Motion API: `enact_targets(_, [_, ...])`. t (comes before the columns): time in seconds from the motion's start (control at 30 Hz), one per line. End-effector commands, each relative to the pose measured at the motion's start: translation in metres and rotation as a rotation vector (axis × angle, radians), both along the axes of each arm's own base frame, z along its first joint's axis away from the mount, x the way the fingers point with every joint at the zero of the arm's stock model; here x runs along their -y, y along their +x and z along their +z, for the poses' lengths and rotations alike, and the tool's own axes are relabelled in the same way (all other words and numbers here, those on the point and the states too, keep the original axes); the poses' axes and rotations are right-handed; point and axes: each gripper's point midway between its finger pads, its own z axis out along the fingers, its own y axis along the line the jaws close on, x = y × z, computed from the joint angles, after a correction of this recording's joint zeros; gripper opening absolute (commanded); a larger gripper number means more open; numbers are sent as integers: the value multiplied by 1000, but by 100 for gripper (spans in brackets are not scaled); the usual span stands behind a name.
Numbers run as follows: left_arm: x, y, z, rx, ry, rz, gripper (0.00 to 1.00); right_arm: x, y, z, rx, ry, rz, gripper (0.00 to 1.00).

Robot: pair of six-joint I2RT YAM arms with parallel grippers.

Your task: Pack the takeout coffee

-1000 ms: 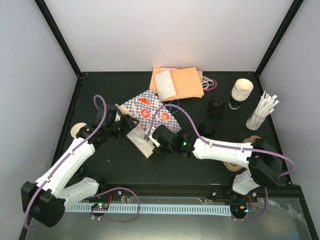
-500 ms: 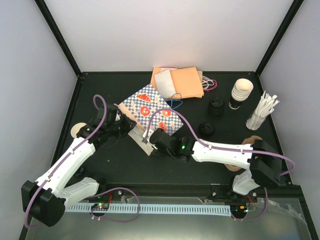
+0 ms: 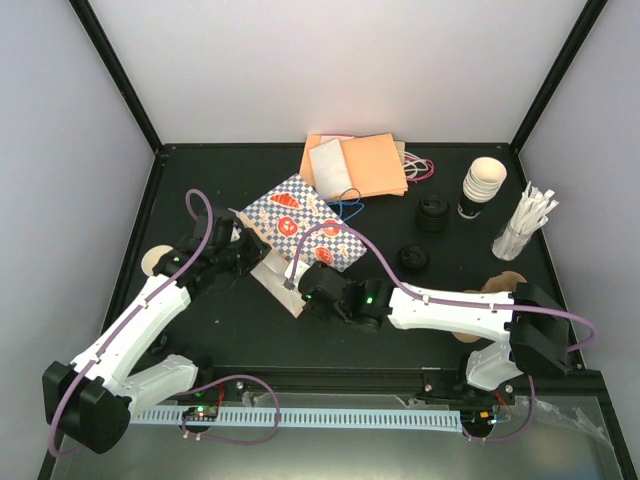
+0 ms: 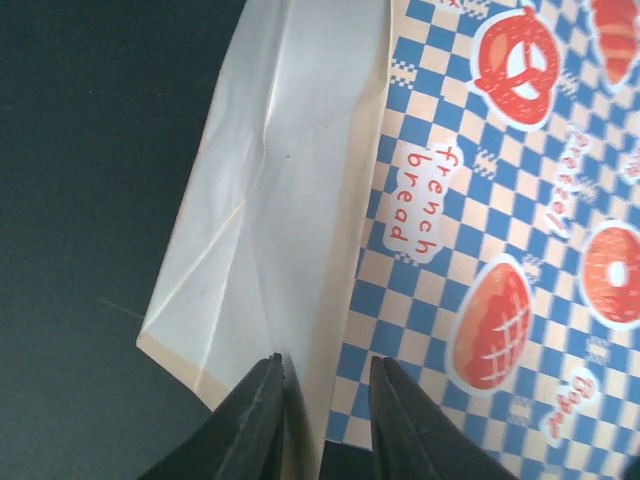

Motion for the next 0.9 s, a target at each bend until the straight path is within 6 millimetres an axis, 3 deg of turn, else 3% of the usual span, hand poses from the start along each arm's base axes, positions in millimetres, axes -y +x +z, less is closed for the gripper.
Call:
enact_targets(0.0, [1,5,18,70,-13,-2,2,2,6,23,65,19,-29,30])
enact_targets(0.13, [3,7,27,122,-8,-25,2,3,4,31,59,46,-27,46])
enact_targets(0.37, [0,12,44,217,44,-77,1,-5,-9,56,-11,150,22,51])
enact_targets(0.47, [1,13,54,273,49,-106,2,-2,-14,73,-14,223,34,69])
enact_targets(0.63, [9,9,78,422,68,-218,2,22,-7,100,32,335,-32,92])
enact_targets(0.87, [17,1,93,508,46,-300,2,58,16,126,-27,477,-130,97])
